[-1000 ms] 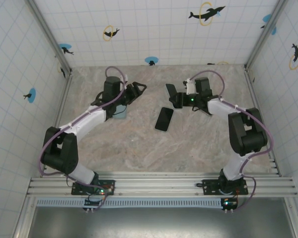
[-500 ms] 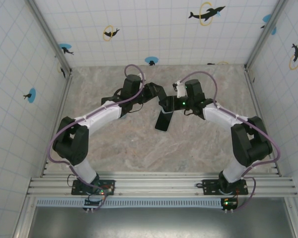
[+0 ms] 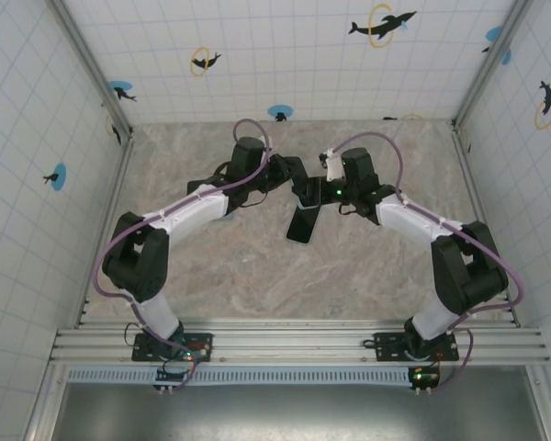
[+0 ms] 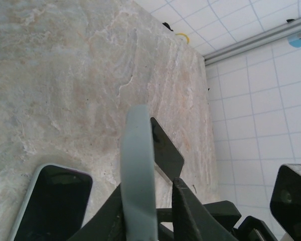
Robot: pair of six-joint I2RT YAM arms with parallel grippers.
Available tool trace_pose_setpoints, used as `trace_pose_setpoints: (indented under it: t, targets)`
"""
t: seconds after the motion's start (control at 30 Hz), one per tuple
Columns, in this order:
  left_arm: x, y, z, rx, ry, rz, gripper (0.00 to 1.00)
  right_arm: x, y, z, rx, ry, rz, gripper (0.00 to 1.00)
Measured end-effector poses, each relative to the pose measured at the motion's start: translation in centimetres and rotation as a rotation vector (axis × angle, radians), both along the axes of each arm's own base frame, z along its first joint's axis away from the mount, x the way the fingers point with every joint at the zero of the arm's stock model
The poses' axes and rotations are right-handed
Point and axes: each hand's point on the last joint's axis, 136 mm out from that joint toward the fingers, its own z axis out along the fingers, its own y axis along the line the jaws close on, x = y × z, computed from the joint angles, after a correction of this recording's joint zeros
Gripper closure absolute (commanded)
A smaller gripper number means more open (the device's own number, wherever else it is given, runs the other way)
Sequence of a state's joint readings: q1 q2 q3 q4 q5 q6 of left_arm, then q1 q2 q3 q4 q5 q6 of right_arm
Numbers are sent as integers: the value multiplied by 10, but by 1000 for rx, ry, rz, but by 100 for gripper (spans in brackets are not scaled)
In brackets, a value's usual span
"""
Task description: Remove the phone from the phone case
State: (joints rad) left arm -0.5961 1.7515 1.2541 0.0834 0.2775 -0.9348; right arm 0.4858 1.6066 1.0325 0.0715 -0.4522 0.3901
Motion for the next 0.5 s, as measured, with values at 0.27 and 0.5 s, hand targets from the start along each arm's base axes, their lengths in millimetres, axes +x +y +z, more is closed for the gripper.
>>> trace_pose_setpoints:
  t: [0.27,0.5]
  targets:
    - [0,-2,1,-14,12,4,96,1,-2,4,-3,-16,-11,51]
    - [-1,-8,8,-35,8,-2,97,-2,-8,10,7,-38,-31,19]
